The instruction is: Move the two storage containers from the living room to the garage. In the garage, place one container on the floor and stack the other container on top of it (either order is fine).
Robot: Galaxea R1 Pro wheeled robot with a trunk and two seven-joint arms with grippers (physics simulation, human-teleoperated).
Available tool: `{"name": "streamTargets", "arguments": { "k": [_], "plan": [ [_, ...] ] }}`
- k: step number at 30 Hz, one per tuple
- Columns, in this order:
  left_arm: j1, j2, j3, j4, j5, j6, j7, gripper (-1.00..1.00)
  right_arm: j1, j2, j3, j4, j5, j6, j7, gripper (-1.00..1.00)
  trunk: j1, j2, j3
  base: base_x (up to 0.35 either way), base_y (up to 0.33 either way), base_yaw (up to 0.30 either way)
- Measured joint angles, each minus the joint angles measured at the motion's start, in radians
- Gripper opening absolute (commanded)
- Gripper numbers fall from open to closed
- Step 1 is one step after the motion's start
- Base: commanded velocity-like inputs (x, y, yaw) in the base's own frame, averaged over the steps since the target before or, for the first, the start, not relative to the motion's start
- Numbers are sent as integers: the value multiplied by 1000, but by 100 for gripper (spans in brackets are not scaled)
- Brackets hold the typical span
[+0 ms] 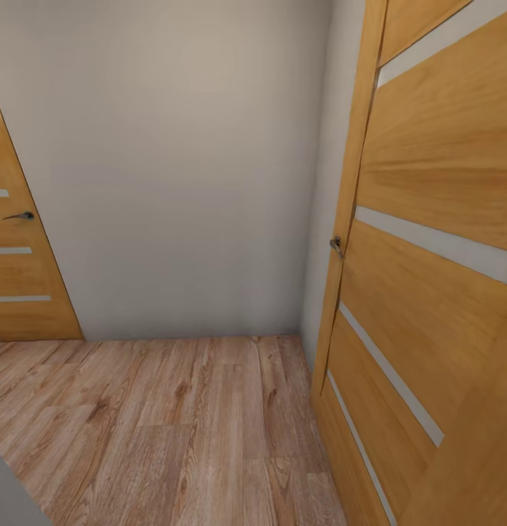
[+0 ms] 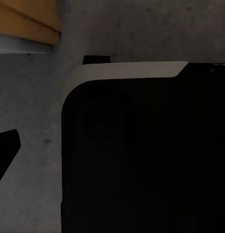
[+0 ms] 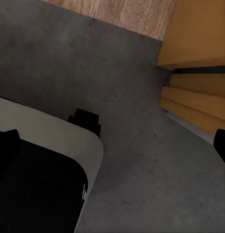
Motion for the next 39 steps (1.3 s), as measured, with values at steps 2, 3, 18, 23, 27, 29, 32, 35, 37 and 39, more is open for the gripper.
{"name": "streamTargets", "arguments": {
  "k": [2,3,18,23,27,29,32,35,37,39],
  "plan": [
    [0,0,0,0,0,1,0,100,0,0,0,0,0,0,0,100,0,0,0,0,0,-6],
    [0,0,0,0,0,0,-1,100,0,0,0,0,0,1,0,100,0,0,0,0,0,-3],
    [0,0,0,0,0,0,0,100,0,1,0,0,4,-3,-2,100,0,0,0,0,0,84],
    [0,0,0,0,0,0,-1,100,0,0,0,0,4,-4,-2,100,0,0,0,0,0,83],
    [0,0,0,1,0,0,-2,100,0,0,0,0,4,-4,-2,100,0,0,0,0,-38,12],
    [0,1,-1,1,0,0,-3,100,0,0,0,0,3,-4,-2,100,0,0,0,0,-206,3],
    [0,1,-1,1,0,0,-2,100,0,0,0,0,3,-4,-2,100,0,0,0,0,-242,1],
    [0,1,-1,0,0,0,-1,100,0,0,0,0,4,-4,-2,100,0,0,0,0,-191,0],
    [0,1,-1,0,0,0,0,100,0,0,0,0,4,-3,-2,100,0,0,0,0,-75,0],
    [0,1,-1,0,0,0,0,100,0,0,0,0,3,-2,-2,100,0,0,0,0,-38,0]
  ]
}}
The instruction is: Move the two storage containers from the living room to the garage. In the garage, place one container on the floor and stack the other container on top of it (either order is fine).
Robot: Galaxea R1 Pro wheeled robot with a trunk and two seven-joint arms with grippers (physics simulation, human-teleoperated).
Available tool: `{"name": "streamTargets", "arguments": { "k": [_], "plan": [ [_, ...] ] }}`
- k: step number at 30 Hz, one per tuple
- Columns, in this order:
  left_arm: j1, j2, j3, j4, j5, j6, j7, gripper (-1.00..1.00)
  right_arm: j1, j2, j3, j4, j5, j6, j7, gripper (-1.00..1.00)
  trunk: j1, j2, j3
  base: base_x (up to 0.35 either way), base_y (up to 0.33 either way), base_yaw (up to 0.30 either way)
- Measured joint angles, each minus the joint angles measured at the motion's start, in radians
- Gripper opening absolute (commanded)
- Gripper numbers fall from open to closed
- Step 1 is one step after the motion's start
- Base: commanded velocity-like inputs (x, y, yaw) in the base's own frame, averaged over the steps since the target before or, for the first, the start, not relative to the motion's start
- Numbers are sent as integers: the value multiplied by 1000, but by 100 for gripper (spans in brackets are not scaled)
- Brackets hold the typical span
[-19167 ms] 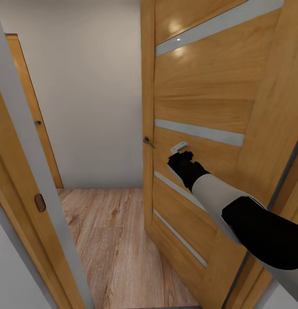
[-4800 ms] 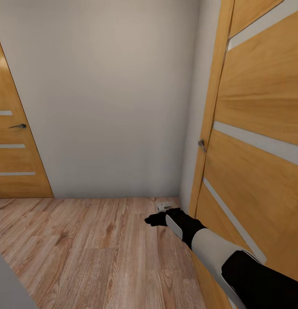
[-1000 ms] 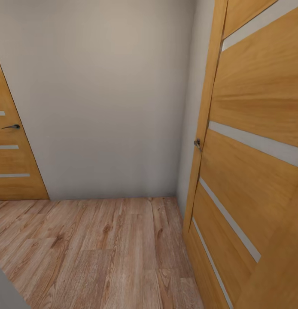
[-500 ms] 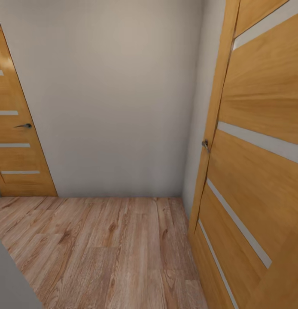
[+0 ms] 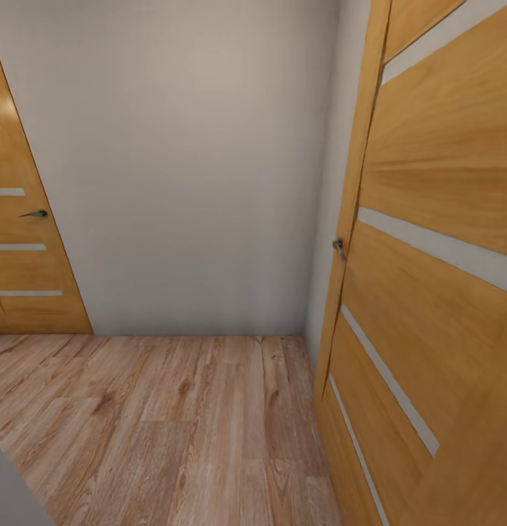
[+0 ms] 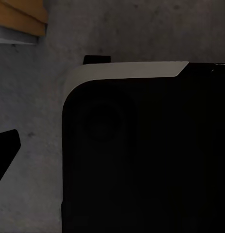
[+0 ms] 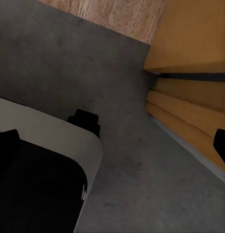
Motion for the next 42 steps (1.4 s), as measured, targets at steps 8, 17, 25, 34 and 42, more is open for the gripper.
{"name": "streamTargets", "arguments": {
  "k": [8,17,25,34,42],
  "plan": [
    [0,1,0,1,2,1,0,100,0,0,0,0,0,3,-1,100,0,0,0,95,-7,0],
    [0,2,-1,2,3,1,0,100,0,2,1,0,0,3,-3,100,-1,0,0,309,0,54],
    [0,2,0,3,3,1,1,100,0,0,0,0,0,-1,-3,100,-1,0,-1,318,0,117],
    [0,1,-1,3,3,1,1,100,0,0,0,0,-1,1,-3,100,-1,0,-1,305,0,1],
    [0,2,-1,3,3,0,1,100,0,2,0,0,-2,4,-3,100,-1,0,-2,300,0,10]
  ]
}}
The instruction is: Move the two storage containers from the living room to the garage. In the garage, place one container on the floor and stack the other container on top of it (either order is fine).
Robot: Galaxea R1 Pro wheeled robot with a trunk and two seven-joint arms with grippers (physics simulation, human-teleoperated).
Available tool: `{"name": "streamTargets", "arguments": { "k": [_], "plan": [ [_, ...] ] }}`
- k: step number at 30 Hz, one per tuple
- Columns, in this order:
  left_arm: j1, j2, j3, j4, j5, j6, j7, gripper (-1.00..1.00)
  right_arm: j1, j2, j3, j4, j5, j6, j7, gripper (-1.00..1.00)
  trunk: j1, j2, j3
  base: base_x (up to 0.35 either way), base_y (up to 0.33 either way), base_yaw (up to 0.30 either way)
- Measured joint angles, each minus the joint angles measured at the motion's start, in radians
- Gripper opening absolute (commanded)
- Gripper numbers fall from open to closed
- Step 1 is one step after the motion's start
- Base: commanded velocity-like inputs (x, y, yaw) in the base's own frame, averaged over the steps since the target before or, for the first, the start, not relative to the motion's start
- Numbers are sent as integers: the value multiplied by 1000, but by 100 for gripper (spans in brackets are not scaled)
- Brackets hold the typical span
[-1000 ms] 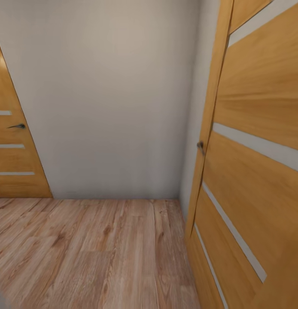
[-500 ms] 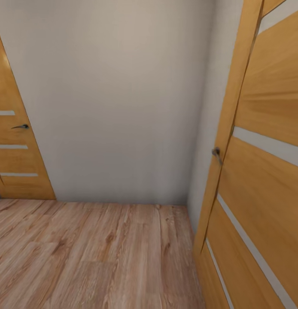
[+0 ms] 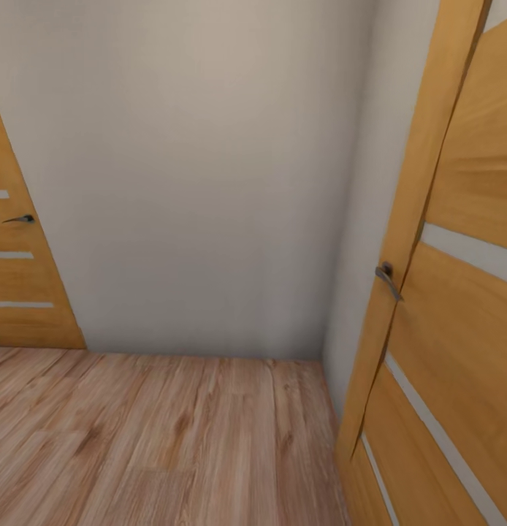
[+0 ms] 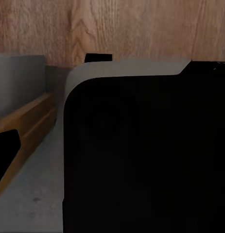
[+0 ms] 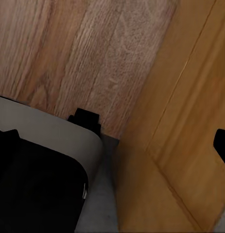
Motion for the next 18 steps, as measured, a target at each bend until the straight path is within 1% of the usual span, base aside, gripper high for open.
{"name": "streamTargets", "arguments": {
  "k": [4,15,18],
  "plan": [
    [0,0,0,0,0,0,0,100,0,0,0,0,0,-4,0,100,0,0,0,297,0,208],
    [0,0,0,0,0,0,0,100,0,-1,0,0,0,-3,0,100,0,0,0,295,0,267],
    [0,0,0,0,0,-1,0,100,0,-1,0,0,0,-3,0,100,0,0,0,293,0,144]
  ]
}}
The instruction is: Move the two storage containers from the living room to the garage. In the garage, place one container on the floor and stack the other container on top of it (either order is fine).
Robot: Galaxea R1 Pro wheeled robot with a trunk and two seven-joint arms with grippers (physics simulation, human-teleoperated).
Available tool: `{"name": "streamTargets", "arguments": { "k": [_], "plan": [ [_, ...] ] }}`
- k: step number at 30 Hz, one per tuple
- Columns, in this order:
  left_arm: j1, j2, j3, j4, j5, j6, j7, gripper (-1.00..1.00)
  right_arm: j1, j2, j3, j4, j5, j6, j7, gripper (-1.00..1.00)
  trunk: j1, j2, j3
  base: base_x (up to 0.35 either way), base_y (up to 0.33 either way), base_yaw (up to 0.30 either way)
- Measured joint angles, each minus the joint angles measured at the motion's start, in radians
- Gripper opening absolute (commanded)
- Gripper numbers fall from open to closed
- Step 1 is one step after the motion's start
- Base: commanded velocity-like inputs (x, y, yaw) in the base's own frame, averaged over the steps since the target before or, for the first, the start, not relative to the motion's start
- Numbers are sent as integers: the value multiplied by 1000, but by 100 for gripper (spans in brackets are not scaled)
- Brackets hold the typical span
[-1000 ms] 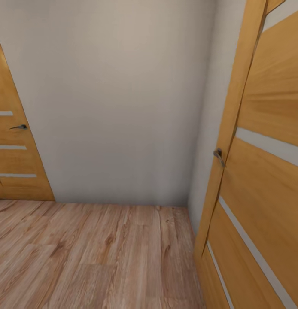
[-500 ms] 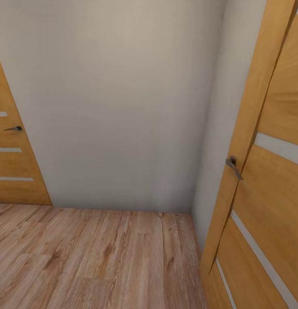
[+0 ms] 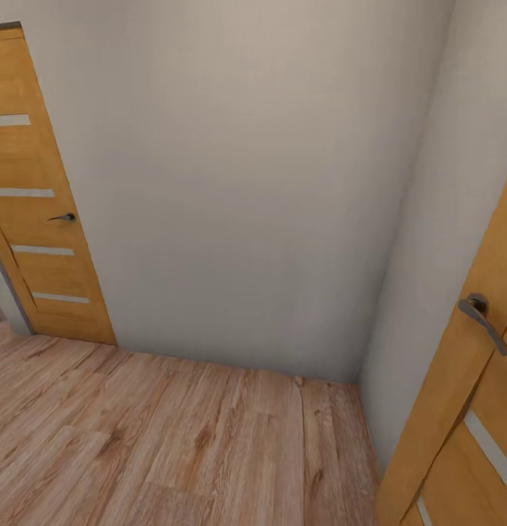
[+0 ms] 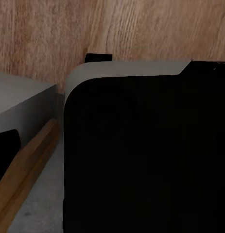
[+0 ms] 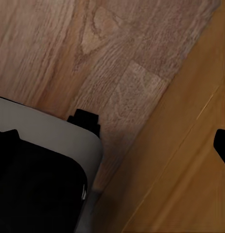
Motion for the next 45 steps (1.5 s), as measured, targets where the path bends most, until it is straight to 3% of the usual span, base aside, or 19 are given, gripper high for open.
{"name": "streamTargets", "arguments": {
  "k": [17,45],
  "plan": [
    [0,0,0,0,0,0,0,100,0,2,0,0,0,3,0,100,0,0,0,292,0,14],
    [0,0,0,0,1,0,0,100,0,2,0,0,0,0,0,100,0,0,0,270,0,263]
  ]
}}
